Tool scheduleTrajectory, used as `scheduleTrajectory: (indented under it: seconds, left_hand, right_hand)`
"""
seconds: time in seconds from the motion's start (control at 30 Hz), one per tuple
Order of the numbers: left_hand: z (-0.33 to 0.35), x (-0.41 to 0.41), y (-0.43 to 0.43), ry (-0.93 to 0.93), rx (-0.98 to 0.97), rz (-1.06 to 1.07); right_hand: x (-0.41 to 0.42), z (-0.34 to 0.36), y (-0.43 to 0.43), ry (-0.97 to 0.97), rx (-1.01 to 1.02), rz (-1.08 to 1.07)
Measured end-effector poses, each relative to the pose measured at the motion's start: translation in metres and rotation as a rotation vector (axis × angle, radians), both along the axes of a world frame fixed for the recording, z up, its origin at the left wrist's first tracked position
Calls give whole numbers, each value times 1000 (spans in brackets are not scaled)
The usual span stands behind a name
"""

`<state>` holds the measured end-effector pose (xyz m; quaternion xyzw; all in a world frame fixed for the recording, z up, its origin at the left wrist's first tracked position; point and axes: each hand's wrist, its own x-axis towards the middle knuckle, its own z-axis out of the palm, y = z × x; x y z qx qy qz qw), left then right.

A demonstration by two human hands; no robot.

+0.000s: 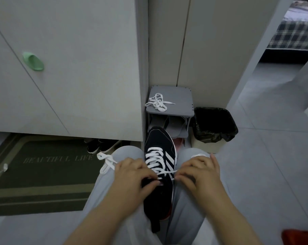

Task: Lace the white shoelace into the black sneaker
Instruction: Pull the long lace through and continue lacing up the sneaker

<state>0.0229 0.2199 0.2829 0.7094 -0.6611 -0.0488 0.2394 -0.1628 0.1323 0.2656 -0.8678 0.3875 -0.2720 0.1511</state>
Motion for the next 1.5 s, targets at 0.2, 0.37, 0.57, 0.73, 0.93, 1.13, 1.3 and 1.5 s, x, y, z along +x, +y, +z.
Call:
scheduleTrajectory:
  seconds: [0.2,0.37,0.57,0.73,0.93,1.13,1.3,1.5]
  left_hand:
    - [-22,-19,-7,-3,-50,89]
    - [-24,-22,-8,-10,-142,117]
    - [-23,-26,-8,-97,-78,225]
    - [-28,-21,-8,-22,-146,237]
    - [-27,-20,-4,-34,-206,145]
    - [-26,-24,-4,-77,-107,135]
    - [-25,-24,-9,-104,-130,155]
    - [-22,-25,-2,-127,-53,126]
  right_hand:
    - [13,-9,2,35,-57,-10]
    - [17,-8,1,-45,29,15]
    - [14,-4,0,-78,117,24]
    - [11,-4,1,-54,98,36]
    - [14,1,3,-36,145,16]
    - [16,1,4,-42,157,28]
    - [17,4,5,-54,188,27]
    - [17,-3,4,-7,22,-32]
